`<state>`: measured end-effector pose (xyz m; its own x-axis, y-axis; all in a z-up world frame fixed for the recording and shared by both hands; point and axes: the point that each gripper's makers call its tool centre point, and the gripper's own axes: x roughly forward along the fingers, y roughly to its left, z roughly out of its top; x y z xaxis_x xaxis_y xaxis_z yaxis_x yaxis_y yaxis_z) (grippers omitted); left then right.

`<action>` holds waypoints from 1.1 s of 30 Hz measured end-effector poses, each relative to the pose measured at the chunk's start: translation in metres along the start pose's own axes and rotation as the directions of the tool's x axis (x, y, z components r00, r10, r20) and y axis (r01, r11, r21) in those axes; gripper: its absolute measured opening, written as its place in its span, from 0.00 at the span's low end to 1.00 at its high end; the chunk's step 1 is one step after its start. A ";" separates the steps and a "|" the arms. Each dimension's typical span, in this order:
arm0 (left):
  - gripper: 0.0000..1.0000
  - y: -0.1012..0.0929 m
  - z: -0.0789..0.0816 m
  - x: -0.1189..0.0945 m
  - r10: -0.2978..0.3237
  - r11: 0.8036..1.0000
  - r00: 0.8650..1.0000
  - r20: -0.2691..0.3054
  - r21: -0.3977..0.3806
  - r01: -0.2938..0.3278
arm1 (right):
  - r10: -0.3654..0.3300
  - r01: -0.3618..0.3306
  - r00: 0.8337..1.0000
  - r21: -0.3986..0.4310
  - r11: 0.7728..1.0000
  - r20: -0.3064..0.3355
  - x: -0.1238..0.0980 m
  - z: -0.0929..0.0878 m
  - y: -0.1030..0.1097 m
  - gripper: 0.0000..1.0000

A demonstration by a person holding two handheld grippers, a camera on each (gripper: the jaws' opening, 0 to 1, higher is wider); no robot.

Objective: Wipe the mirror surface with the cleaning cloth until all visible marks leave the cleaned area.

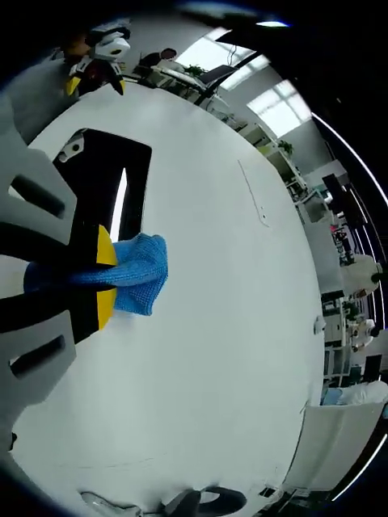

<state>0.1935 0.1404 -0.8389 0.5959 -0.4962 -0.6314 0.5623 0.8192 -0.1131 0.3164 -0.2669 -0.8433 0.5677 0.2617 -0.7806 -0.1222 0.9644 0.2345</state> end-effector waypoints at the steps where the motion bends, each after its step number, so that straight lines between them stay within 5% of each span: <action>1: 0.99 0.001 -0.001 0.000 0.001 1.000 1.000 -0.001 -0.001 -0.001 | -0.005 0.005 1.000 0.006 1.000 0.001 -0.001 -0.002 -0.004 0.03; 11: 0.99 0.004 0.000 -0.001 0.021 1.000 1.000 0.000 -0.002 -0.021 | -0.061 0.061 0.998 -0.002 0.998 -0.021 0.009 -0.030 -0.031 0.04; 24: 0.99 0.013 -0.002 -0.005 0.073 0.997 0.997 -0.007 0.009 -0.073 | -0.041 0.035 0.998 -0.160 0.986 -0.038 0.023 -0.034 -0.045 0.03; 28: 0.99 0.017 -0.002 -0.007 0.086 0.996 0.996 -0.003 -0.003 -0.086 | -0.038 0.035 0.999 -0.146 0.989 -0.023 0.022 -0.033 -0.043 0.02; 31: 0.99 0.017 0.000 -0.007 0.088 0.996 0.996 0.004 0.002 -0.088 | -0.008 0.008 1.000 -0.135 0.991 -0.002 0.019 -0.033 -0.037 0.10; 33: 0.99 0.017 0.001 -0.008 0.090 0.996 0.996 0.008 -0.003 -0.090 | 0.031 -0.027 0.999 -0.159 0.987 0.024 0.017 -0.031 -0.029 0.30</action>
<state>0.1990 0.1582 -0.8353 0.6487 -0.4229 -0.6327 0.5048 0.8613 -0.0580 0.3047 -0.2893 -0.8814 0.5828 0.2908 -0.7588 -0.2656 0.9507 0.1603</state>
